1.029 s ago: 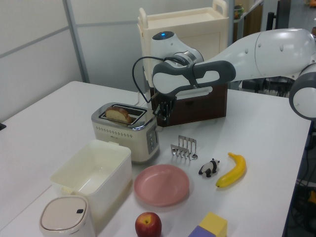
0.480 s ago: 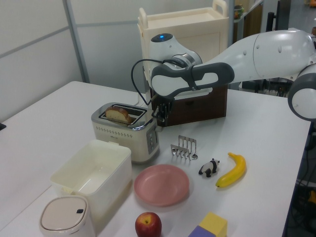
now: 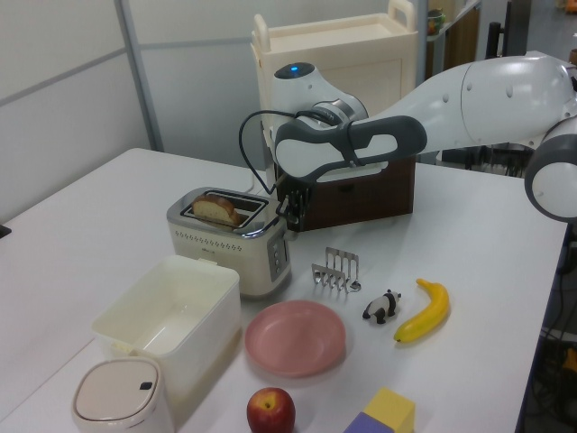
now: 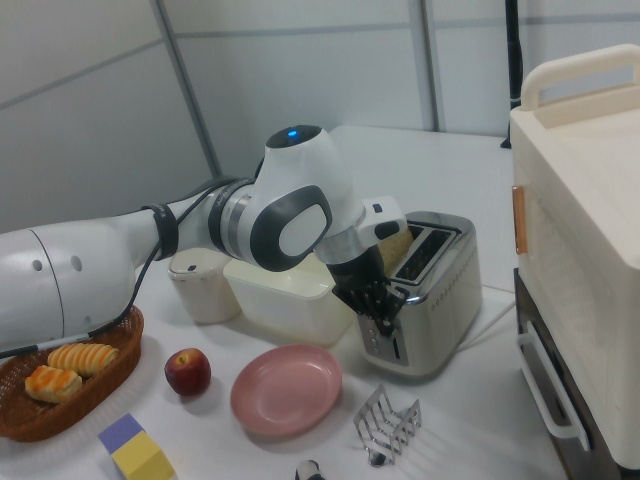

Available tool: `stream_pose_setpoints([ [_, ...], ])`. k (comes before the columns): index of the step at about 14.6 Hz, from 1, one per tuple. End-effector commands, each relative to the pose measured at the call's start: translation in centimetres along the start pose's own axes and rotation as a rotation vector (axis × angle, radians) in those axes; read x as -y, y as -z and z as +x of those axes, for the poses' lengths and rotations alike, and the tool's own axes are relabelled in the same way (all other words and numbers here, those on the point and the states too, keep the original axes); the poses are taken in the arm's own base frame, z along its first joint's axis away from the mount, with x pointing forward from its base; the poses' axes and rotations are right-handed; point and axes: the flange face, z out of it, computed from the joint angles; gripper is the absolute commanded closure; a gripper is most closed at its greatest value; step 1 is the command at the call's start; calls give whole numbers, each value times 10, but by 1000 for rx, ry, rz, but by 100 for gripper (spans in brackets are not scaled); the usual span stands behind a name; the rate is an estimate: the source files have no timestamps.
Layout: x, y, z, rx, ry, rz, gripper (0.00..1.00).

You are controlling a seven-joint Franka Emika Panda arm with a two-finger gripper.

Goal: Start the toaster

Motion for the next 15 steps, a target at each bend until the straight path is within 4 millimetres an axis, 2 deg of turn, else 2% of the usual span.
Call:
stream_pose_setpoints([
  [1, 8, -6, 2, -31, 42, -7, 100],
  [8, 18, -10, 3, -27, 59, -2, 100],
  [15, 16, -19, -1, -12, 60, -1, 100],
])
